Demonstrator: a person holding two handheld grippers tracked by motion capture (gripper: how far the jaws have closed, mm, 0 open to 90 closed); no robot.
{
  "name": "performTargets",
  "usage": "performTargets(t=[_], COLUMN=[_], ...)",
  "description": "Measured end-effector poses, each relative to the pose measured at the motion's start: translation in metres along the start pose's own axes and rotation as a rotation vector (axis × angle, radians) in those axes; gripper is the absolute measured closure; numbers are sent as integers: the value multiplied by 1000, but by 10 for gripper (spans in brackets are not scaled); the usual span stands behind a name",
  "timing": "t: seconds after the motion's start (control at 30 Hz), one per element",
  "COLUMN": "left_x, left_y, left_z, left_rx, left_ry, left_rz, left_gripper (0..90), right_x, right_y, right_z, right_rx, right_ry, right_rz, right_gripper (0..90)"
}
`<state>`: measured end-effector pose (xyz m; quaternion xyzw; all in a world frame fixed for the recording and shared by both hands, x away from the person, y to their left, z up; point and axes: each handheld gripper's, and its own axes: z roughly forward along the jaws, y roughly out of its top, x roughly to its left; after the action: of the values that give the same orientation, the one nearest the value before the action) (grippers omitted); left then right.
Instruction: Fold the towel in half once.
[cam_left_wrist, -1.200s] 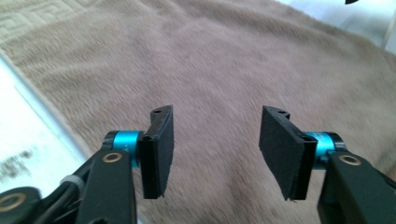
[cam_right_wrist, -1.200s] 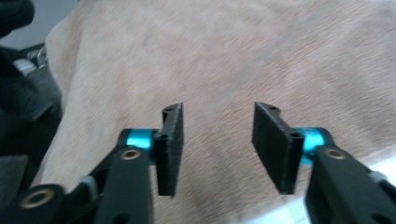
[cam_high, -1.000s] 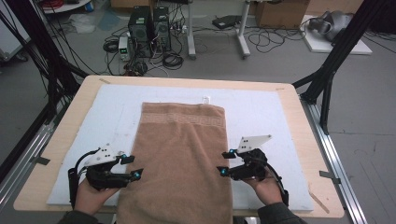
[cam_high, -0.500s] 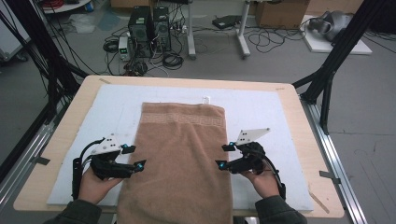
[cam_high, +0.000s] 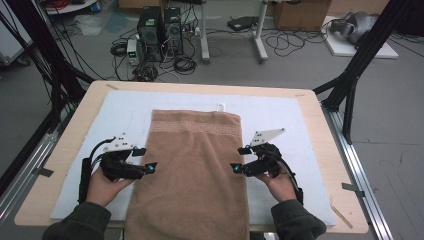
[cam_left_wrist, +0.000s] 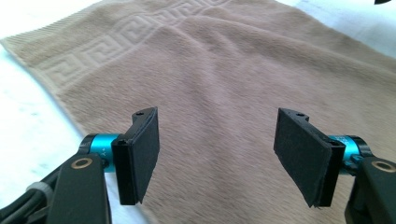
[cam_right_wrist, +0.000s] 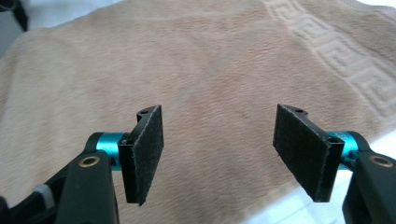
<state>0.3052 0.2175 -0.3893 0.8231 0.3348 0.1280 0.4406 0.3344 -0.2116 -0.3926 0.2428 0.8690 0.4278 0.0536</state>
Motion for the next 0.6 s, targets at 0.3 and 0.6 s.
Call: performTargets(t=[0.3, 0.6], left_x=[41, 73], left_y=[26, 16], left_z=[21, 59], left_rx=[-24, 37], left_ry=[11, 98], left_rz=[-61, -85], left_gripper=[351, 447], right_x=[-48, -81], right_y=[29, 16], right_z=[7, 38], right_rx=[16, 125], right_ry=[-80, -162], right_rz=[54, 122], right_gripper=[330, 394])
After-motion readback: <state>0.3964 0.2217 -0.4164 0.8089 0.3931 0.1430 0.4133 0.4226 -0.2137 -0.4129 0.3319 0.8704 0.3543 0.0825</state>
